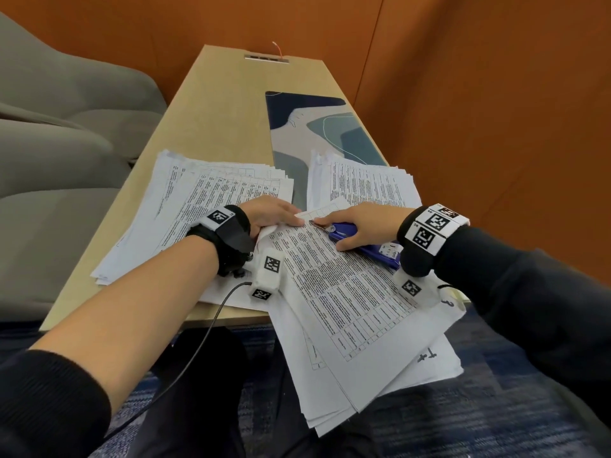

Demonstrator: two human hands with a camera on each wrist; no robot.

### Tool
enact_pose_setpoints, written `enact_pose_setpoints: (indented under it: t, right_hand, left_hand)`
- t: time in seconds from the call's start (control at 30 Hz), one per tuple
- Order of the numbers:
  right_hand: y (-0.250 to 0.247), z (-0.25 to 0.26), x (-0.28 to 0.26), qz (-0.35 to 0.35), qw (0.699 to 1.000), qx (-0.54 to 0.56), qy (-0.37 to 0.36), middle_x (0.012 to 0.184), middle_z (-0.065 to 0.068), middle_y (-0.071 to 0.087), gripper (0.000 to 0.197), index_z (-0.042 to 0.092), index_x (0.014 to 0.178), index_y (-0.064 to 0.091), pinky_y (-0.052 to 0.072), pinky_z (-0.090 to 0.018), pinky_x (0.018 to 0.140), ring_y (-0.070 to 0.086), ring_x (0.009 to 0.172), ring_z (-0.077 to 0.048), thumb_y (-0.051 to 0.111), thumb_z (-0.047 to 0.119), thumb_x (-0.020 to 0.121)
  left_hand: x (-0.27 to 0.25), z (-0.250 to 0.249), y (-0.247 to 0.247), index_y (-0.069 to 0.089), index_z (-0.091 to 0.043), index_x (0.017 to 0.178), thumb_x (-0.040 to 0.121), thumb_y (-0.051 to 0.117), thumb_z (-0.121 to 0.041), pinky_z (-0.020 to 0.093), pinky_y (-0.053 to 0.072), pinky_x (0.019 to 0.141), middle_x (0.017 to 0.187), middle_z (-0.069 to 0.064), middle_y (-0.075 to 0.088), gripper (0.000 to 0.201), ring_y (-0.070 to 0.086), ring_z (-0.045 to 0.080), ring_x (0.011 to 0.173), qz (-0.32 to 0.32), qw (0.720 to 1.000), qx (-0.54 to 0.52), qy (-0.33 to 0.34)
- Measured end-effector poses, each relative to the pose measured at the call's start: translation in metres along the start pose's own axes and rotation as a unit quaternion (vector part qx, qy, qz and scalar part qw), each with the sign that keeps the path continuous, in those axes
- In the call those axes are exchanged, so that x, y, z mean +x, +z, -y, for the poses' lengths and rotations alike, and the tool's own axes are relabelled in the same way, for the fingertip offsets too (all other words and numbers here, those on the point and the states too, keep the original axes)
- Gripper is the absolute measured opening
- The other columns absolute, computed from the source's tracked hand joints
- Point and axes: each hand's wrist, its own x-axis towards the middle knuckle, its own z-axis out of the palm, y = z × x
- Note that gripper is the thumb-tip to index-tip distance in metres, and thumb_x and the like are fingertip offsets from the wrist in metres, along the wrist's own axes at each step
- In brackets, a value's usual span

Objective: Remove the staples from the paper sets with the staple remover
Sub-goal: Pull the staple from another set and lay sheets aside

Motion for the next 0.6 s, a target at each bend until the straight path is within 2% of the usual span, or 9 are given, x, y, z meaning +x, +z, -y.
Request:
enact_pose_setpoints:
  t: [0.1,0.17,0.27,0.33,0.4,0.47,0.53,0.6]
  right_hand:
    - [0.0,-0.001,-0.001,-0.002,1.0,0.004,-0.004,0.144,0.001,0.049,0.065,0.047,0.148,0.03,0.044,-0.037,0.103,0.053,0.115,-0.019,0.061,0.05,0.09]
    - [0.001,-0.002,-0.002,-0.003,1.0,-0.001,-0.004,0.144,0.001,0.049,0.066,0.045,0.148,0.03,0.043,-0.036,0.103,0.053,0.112,-0.017,0.061,0.049,0.09]
    - [0.001,-0.003,-0.004,-0.004,1.0,0.007,-0.006,0.147,0.002,0.047,0.066,0.043,0.149,0.031,0.042,-0.036,0.105,0.052,0.117,-0.019,0.061,0.048,0.09]
    - [0.001,-0.003,-0.006,-0.007,1.0,0.006,-0.007,0.145,0.002,0.049,0.065,0.043,0.148,0.031,0.043,-0.033,0.101,0.053,0.11,-0.017,0.061,0.048,0.09]
    - [0.002,-0.001,-0.005,-0.004,1.0,0.004,-0.007,0.144,0.002,0.05,0.065,0.044,0.148,0.03,0.044,-0.035,0.101,0.054,0.112,-0.018,0.06,0.049,0.091]
    - [0.002,0.002,-0.005,-0.002,1.0,-0.005,-0.006,0.143,0.0,0.05,0.065,0.044,0.149,0.029,0.045,-0.035,0.1,0.055,0.11,-0.018,0.059,0.048,0.092]
    - [0.001,0.006,-0.006,-0.006,1.0,-0.012,-0.004,0.141,-0.001,0.052,0.064,0.041,0.15,0.027,0.043,-0.027,0.09,0.053,0.093,-0.011,0.057,0.045,0.094]
    - [0.002,0.011,-0.007,-0.012,1.0,-0.018,-0.002,0.128,-0.001,0.057,0.063,0.038,0.152,0.024,0.037,-0.019,0.072,0.042,0.07,-0.001,0.055,0.04,0.097]
  left_hand:
    - [0.001,0.0,-0.001,0.068,-0.01,0.108,0.083,0.069,-0.005,0.047,0.055,0.089,0.103,0.016,0.072,0.026,0.069,0.03,0.091,0.016,1.0,-0.006,0.003]
    - [0.003,0.0,-0.001,0.068,-0.01,0.109,0.084,0.066,-0.001,0.045,0.057,0.083,0.103,0.016,0.072,0.026,0.07,0.03,0.088,0.025,1.0,-0.016,0.003]
    - [0.005,0.0,0.0,0.068,-0.009,0.107,0.085,0.063,0.005,0.043,0.059,0.076,0.101,0.017,0.072,0.026,0.07,0.029,0.085,0.024,0.999,-0.039,0.002]
    - [0.006,0.0,0.0,0.068,-0.008,0.105,0.086,0.062,0.004,0.041,0.061,0.07,0.096,0.016,0.073,0.023,0.071,0.027,0.079,0.016,0.999,-0.045,0.004]
    - [0.006,0.0,0.001,0.068,-0.006,0.106,0.087,0.063,0.001,0.036,0.061,0.06,0.086,0.014,0.074,0.021,0.072,0.023,0.069,0.007,0.999,-0.049,0.006]
    - [0.007,0.0,0.003,0.068,-0.004,0.107,0.087,0.064,0.0,0.033,0.059,0.056,0.079,0.012,0.074,0.021,0.072,0.021,0.063,-0.007,0.999,-0.051,0.006]
    - [0.008,0.0,0.004,0.068,-0.004,0.108,0.086,0.063,0.002,0.031,0.058,0.052,0.077,0.011,0.074,0.023,0.071,0.02,0.059,-0.02,0.998,-0.052,0.006]
    - [0.009,-0.001,0.006,0.068,-0.003,0.11,0.086,0.063,0.003,0.03,0.057,0.052,0.082,0.013,0.073,0.025,0.07,0.02,0.06,-0.027,0.998,-0.05,0.006]
